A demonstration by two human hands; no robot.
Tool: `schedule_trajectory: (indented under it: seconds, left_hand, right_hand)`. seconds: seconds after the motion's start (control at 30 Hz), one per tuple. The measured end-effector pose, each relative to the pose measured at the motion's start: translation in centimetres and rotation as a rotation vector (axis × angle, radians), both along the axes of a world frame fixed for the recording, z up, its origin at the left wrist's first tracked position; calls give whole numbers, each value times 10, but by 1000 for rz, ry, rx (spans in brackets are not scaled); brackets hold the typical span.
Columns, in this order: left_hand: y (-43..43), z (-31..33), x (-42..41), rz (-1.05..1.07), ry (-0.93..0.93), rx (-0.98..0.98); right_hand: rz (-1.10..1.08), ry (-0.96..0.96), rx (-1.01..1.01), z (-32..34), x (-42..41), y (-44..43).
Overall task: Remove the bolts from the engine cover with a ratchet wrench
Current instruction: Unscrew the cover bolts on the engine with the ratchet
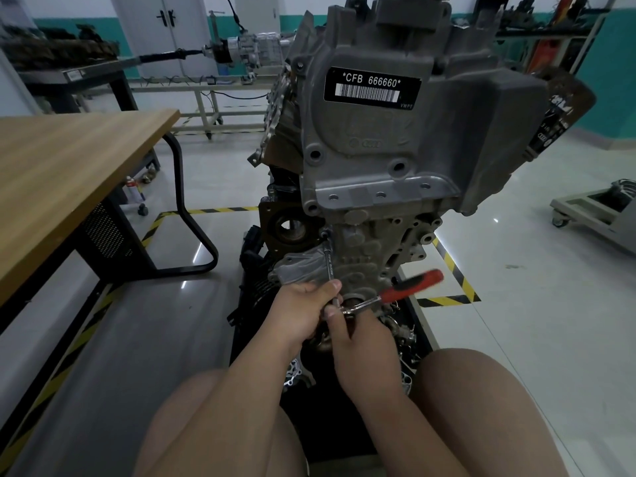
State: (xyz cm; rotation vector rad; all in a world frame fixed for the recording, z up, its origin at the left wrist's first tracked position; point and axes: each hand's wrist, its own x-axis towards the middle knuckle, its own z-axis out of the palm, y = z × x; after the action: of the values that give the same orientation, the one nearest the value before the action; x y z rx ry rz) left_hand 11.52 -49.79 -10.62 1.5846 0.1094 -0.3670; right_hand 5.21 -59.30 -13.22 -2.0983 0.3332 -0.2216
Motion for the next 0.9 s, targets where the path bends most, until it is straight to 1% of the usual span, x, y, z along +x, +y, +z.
schedule_trajectory:
  seconds: [0.03, 0.07, 0.1, 0.13, 0.17, 0.2, 0.23, 0.33, 0.43, 0.53, 0.67, 0.77, 0.83, 0.9]
  left_hand:
    - [0, 0, 0, 6, 1, -2]
    - [-1, 0, 0, 11, 1, -6]
    - [-1, 0, 1, 12, -2, -5]
    - [-1, 0, 0, 10, -5, 0]
    - [-1, -1, 0, 7, -7, 6]
    - [-1, -1, 0, 7, -5, 8]
    - [-1, -1, 1, 7, -1, 13]
    - [1, -1, 1, -6, 4, 18]
    - [3, 1, 1, -29, 3, -2]
    - [2, 1, 0, -43, 23, 7]
    - [1, 3, 0, -49, 60, -29]
    - [2, 3, 0, -69, 62, -13]
    - [3, 2, 1, -83, 62, 9]
    - [3, 2, 1, -94, 60, 20]
  right_hand:
    - [1, -6, -134, -1, 1, -2]
    - [-4, -21, -211, -3, 2, -4]
    - [-12, -36, -237, -3, 2, -4]
    - [-18, -47, -221, -3, 3, -5]
    - [-22, -52, -162, -3, 2, -5]
    - [-21, -55, -63, -2, 3, -4]
    - [-19, -53, 77, -1, 3, -4]
    - [-5, -20, 544, 2, 3, 1]
    - [41, 32, 875, 2, 1, 6]
    - [37, 114, 1162, 0, 4, 13]
    - [14, 187, 1444, 2, 5, 19]
    - [25, 274, 1651, 5, 3, 18]
    - [24, 300, 1724, 6, 2, 16]
    - [34, 310, 1728, 7, 2, 16]
